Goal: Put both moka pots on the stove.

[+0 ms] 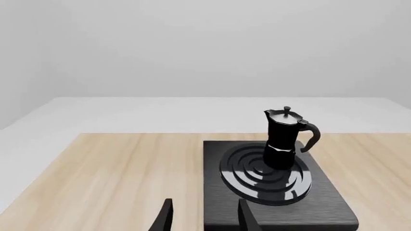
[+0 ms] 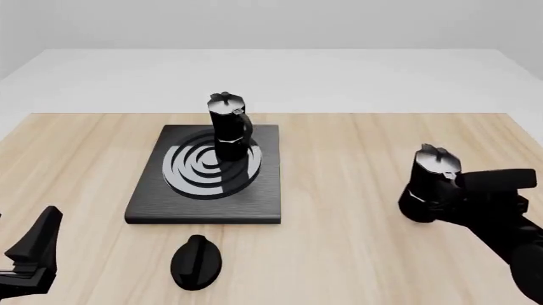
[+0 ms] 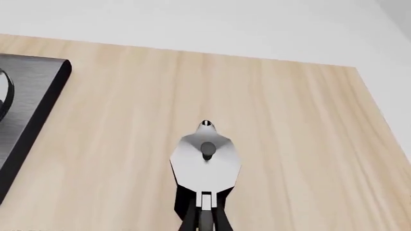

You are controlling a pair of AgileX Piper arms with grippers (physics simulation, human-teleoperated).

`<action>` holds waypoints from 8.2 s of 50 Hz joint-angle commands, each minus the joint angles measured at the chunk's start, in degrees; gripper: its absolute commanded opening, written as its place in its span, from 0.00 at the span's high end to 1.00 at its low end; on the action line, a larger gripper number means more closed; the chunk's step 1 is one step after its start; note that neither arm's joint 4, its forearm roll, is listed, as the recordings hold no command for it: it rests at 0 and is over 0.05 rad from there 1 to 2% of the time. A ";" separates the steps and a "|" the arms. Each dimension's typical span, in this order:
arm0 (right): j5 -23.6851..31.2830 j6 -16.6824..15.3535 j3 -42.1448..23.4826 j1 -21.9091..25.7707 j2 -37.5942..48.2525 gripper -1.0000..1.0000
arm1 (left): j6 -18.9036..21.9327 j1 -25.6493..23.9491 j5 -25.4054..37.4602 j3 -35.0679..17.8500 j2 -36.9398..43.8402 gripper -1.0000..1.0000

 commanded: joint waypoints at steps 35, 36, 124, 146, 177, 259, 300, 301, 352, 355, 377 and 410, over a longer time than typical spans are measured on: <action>23.12 -0.21 -13.78 23.96 -23.26 1.00 | 0.00 0.00 0.00 0.00 0.00 0.00; 23.76 -0.42 -14.76 25.05 -23.44 1.00 | -0.01 0.00 0.00 0.00 -0.01 0.00; 21.90 3.63 -53.75 52.48 14.81 1.00 | 0.00 0.01 0.01 0.00 -0.01 0.00; 23.12 4.76 -59.90 53.11 19.97 1.00 | 0.00 -0.01 0.00 0.00 0.01 0.00; 25.17 5.07 -70.61 50.62 31.71 1.00 | 0.00 0.01 0.00 0.00 0.00 0.00; 28.03 7.03 -83.00 49.17 47.85 1.00 | 0.01 0.01 0.01 0.00 -0.01 0.00; 27.45 7.88 -81.47 48.64 48.59 1.00 | -0.01 0.01 0.01 0.00 -0.02 0.00; 27.45 7.88 -81.46 48.64 48.59 1.00 | -0.01 0.01 0.01 0.00 -0.02 0.00; 23.36 10.01 -70.35 50.31 43.20 1.00 | 0.03 0.00 0.00 0.00 0.00 0.00; 23.21 10.16 -69.71 50.04 42.78 1.00 | 0.00 0.00 -0.02 0.00 0.04 0.00; 18.72 11.63 -59.03 49.45 38.45 1.00 | 0.00 0.00 0.00 0.00 0.00 0.00; 14.21 14.56 -51.58 50.10 36.91 1.00 | 0.00 0.01 0.00 0.00 0.00 0.00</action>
